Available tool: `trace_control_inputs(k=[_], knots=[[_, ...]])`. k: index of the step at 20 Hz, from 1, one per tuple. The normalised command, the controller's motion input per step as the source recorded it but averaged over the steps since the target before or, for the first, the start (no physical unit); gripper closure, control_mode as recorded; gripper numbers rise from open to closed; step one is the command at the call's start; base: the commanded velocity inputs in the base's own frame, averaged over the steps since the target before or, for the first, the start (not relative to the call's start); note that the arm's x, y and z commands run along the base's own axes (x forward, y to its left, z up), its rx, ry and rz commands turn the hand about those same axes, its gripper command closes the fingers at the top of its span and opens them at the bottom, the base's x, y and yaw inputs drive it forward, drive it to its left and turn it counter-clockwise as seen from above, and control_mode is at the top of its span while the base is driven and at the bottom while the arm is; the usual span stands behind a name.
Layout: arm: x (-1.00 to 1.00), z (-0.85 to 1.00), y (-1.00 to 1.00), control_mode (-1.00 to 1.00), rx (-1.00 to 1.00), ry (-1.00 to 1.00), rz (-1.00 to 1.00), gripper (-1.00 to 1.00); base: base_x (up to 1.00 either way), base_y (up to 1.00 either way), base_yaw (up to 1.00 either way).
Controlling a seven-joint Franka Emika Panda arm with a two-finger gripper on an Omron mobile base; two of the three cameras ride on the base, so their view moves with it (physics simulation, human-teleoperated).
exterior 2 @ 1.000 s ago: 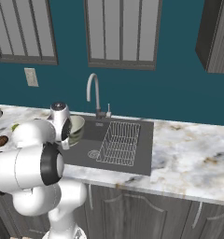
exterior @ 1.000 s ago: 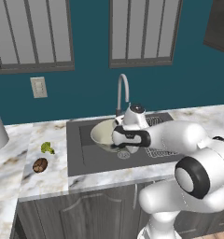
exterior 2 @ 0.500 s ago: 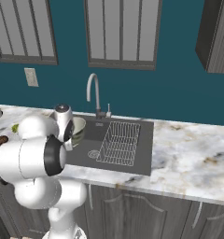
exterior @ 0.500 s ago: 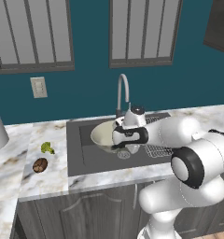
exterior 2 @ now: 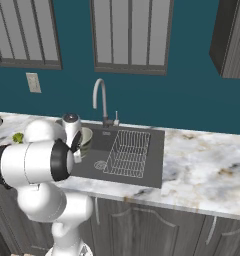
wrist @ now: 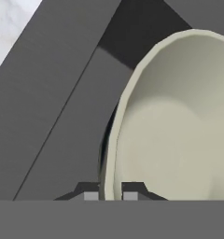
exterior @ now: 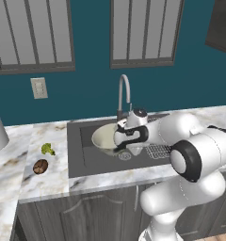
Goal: Remove the broccoli and potato from the sink. Then move the bowl and cup from the counter to the sink for washing.
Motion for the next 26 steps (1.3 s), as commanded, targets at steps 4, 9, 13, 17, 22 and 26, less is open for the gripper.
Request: trace_control_inputs(k=[4, 9, 13, 17, 22, 26], knots=[[0.08, -0.10, -0.03, -1.00, 0.00, 0.00, 0.06, 1.00, 0.00, 0.00, 0.00], [0.09, -0.08, -0.05, -1.00, 0.00, 0.00, 0.06, 1.00, 0.00, 0.00, 0.00], [0.07, -0.08, -0.05, -1.00, 0.00, 0.00, 0.05, 1.00, 0.00, 0.00, 0.00], [0.08, -0.07, -0.04, -1.00, 0.00, 0.00, 0.04, 1.00, 0.00, 0.00, 0.00], [0.11, -0.10, -0.03, -1.00, 0.00, 0.00, 0.03, 1.00, 0.00, 0.00, 0.00], [0.14, -0.07, -0.02, -1.00, 0.00, 0.00, 0.02, 1.00, 0.00, 0.00, 0.00]])
